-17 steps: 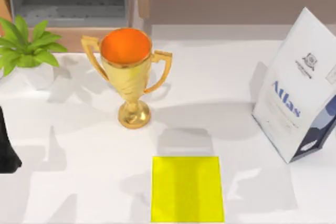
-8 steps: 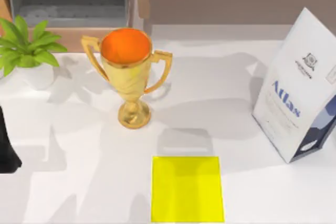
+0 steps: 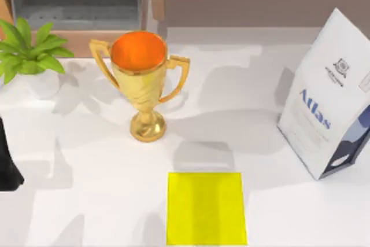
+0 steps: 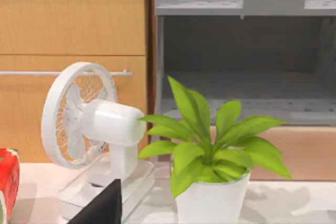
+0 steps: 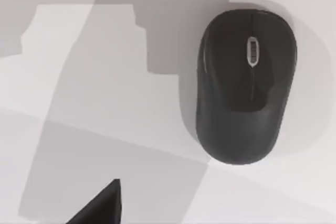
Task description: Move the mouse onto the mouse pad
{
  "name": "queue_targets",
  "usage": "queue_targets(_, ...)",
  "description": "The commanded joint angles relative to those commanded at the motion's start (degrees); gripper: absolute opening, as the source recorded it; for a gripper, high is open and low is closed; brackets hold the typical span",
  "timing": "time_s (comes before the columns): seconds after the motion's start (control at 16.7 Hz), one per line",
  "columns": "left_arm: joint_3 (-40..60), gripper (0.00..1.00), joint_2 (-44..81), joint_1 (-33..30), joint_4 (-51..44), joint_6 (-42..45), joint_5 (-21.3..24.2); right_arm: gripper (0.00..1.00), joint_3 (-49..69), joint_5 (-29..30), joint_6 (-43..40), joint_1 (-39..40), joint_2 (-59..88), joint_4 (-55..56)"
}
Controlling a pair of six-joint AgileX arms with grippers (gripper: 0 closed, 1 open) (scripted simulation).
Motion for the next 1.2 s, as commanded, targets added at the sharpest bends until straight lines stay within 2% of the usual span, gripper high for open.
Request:
queue_targets(0.36,0.0,1.0,0.0,0.0,0.0,0.0,0.0,1.0,-1.04,0.0,0.09,0.21,0.13,1.05)
queue_targets(0.84,0.0,1.0,0.0,0.0,0.0,0.0,0.0,1.0,-16.15,0.03,0.1,0.06,2.75,19.14)
queue_targets(1.14,0.0,1.0,0.0,0.0,0.0,0.0,0.0,1.0,-17.42,0.04,0.11,0.08,3.06,20.48)
queue_targets(1.2,0.0,1.0,0.0,0.0,0.0,0.0,0.0,0.92,-17.42,0.04,0.11,0.08,3.06,20.48)
